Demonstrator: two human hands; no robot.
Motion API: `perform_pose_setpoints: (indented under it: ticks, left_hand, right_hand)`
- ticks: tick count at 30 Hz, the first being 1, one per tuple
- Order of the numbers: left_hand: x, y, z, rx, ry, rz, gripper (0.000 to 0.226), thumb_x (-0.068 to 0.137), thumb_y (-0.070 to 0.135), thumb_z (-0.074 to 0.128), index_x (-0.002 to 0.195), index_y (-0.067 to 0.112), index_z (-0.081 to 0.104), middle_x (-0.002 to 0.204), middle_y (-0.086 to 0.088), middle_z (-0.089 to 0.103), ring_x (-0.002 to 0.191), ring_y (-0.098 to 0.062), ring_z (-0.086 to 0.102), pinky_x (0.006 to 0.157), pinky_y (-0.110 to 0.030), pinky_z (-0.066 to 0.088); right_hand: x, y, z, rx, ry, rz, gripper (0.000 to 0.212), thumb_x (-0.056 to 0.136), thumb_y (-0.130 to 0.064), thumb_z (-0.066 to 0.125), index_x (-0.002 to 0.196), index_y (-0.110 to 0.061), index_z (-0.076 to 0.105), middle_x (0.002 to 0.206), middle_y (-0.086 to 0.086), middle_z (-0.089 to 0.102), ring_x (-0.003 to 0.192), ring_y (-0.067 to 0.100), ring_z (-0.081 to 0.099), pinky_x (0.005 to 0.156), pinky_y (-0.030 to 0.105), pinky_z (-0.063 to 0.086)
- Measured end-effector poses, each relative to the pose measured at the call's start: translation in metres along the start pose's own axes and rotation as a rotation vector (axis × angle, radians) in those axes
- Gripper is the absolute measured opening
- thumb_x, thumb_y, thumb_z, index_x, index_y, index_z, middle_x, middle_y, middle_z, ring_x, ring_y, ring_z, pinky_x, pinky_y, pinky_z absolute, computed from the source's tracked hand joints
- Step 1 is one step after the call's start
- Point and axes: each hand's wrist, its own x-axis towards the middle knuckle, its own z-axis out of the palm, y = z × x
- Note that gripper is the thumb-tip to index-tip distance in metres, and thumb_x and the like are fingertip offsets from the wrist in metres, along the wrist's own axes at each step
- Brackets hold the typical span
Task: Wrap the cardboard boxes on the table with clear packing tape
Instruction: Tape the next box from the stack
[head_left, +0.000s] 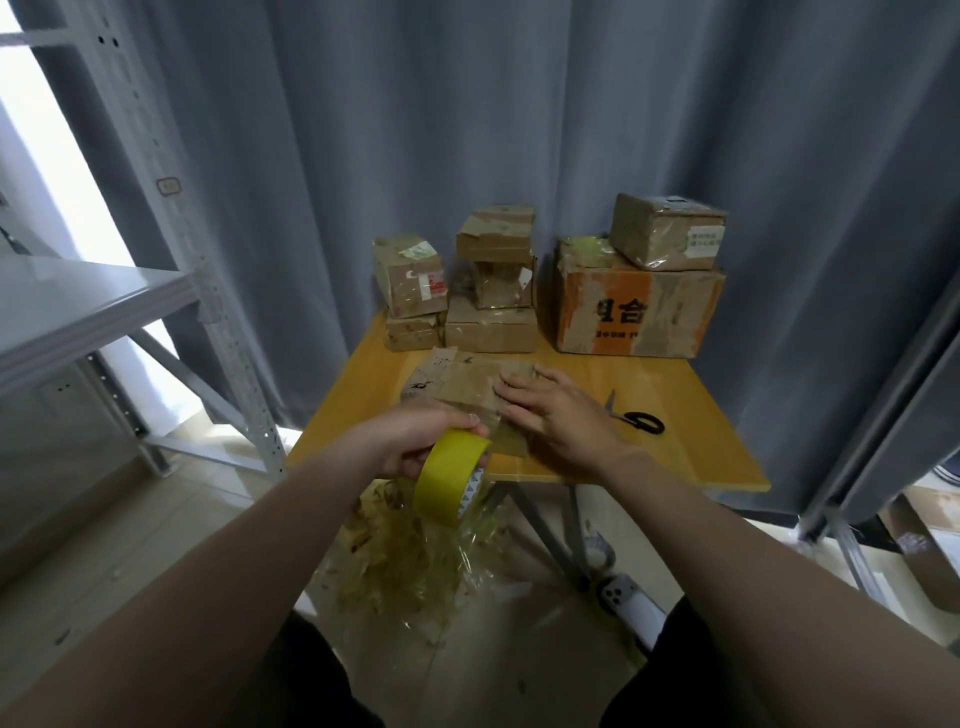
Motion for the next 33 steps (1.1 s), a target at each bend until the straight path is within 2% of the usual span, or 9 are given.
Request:
perform_pose_setpoints:
  ticks: [2, 5, 11, 14, 19, 22, 25, 29, 33]
  left_hand:
    - [0.003, -0.004, -0.001, 0.037, 0.016, 0.009, 0.025, 0.105, 0.034, 0.058, 0.118, 0.019, 0.073, 0.096, -0.008, 0.080, 0.063, -0.013, 0.071, 0.039, -0.018, 0.042]
    - [0.001, -0.008, 0.000, 0.063, 0.027, 0.007, 0.025, 0.105, 0.034, 0.058, 0.116, 0.019, 0.074, 0.083, -0.004, 0.079, 0.049, -0.009, 0.064, 0.036, -0.016, 0.038]
    - [-0.004, -0.018, 0.000, 0.079, 0.010, 0.006, 0.025, 0.103, 0.036, 0.059, 0.116, 0.021, 0.075, 0.098, -0.007, 0.080, 0.075, -0.019, 0.065, 0.045, -0.020, 0.037]
    - [-0.009, -0.023, 0.004, 0.014, -0.004, 0.002, 0.024, 0.099, 0.035, 0.066, 0.117, 0.021, 0.074, 0.103, -0.010, 0.080, 0.100, -0.029, 0.065, 0.057, -0.026, 0.044]
    - [-0.013, -0.031, 0.020, -0.143, 0.025, 0.102, 0.028, 0.097, 0.034, 0.070, 0.121, 0.020, 0.072, 0.109, -0.017, 0.077, 0.089, -0.024, 0.070, 0.060, -0.026, 0.052]
    - [-0.018, -0.029, 0.031, -0.250, 0.059, 0.157, 0.023, 0.100, 0.026, 0.066, 0.121, 0.021, 0.071, 0.101, -0.012, 0.079, 0.083, -0.023, 0.074, 0.058, -0.025, 0.051]
    - [-0.027, -0.024, 0.041, -0.293, 0.071, 0.244, 0.020, 0.099, 0.020, 0.066, 0.118, 0.017, 0.072, 0.094, -0.011, 0.079, 0.074, -0.019, 0.075, 0.054, -0.024, 0.052]
    - [-0.035, -0.024, 0.043, -0.342, 0.101, 0.343, 0.020, 0.094, 0.016, 0.074, 0.113, 0.010, 0.074, 0.092, -0.018, 0.077, 0.074, -0.026, 0.072, 0.070, -0.036, 0.059]
    - [-0.042, -0.023, 0.052, -0.386, 0.071, 0.377, 0.041, 0.097, 0.024, 0.071, 0.133, 0.019, 0.052, 0.094, -0.012, 0.079, 0.073, -0.029, 0.074, 0.071, -0.039, 0.061]
  right_hand:
    - [-0.003, 0.003, 0.003, -0.017, -0.020, -0.012, 0.067, 0.094, -0.058, 0.060, 0.156, -0.047, 0.037, 0.164, -0.024, 0.029, 0.156, 0.023, 0.016, 0.121, 0.050, 0.032]
    - [-0.013, 0.010, 0.011, 0.009, -0.046, -0.020, 0.096, 0.086, -0.040, 0.081, 0.159, -0.054, 0.019, 0.167, -0.030, 0.015, 0.155, 0.021, 0.016, 0.116, 0.049, 0.036]
    - [-0.001, -0.001, 0.016, 0.147, 0.084, 0.054, 0.066, 0.088, -0.060, 0.069, 0.149, -0.047, 0.047, 0.160, -0.020, 0.038, 0.142, 0.018, 0.036, 0.115, 0.042, 0.035]
    - [0.003, 0.000, 0.015, 0.252, 0.094, 0.039, 0.060, 0.088, -0.043, 0.077, 0.144, -0.042, 0.056, 0.157, -0.017, 0.046, 0.145, 0.016, 0.040, 0.122, 0.045, 0.033]
    - [-0.013, 0.009, -0.005, 0.282, 0.084, 0.161, 0.053, 0.095, -0.034, 0.071, 0.145, -0.042, 0.055, 0.157, -0.019, 0.044, 0.148, 0.014, 0.033, 0.125, 0.046, 0.026]
    - [-0.021, -0.012, -0.021, 0.346, 0.324, 0.130, 0.050, 0.094, -0.058, 0.063, 0.140, -0.038, 0.061, 0.143, -0.020, 0.052, 0.136, 0.014, 0.035, 0.112, 0.040, 0.033]
    - [-0.019, -0.035, -0.036, 0.478, 0.154, 0.079, 0.057, 0.081, -0.073, 0.067, 0.127, -0.038, 0.070, 0.131, -0.018, 0.062, 0.131, 0.013, 0.046, 0.108, 0.041, 0.040]
    - [-0.013, -0.056, -0.040, 0.486, 0.075, 0.016, 0.009, 0.090, -0.031, 0.079, 0.092, -0.023, 0.083, 0.092, -0.011, 0.077, 0.094, 0.003, 0.068, 0.090, 0.030, 0.054]
    - [-0.003, -0.067, -0.051, 0.613, 0.134, 0.036, 0.007, 0.092, -0.021, 0.077, 0.090, -0.017, 0.083, 0.077, -0.011, 0.077, 0.075, -0.002, 0.069, 0.068, 0.016, 0.051]
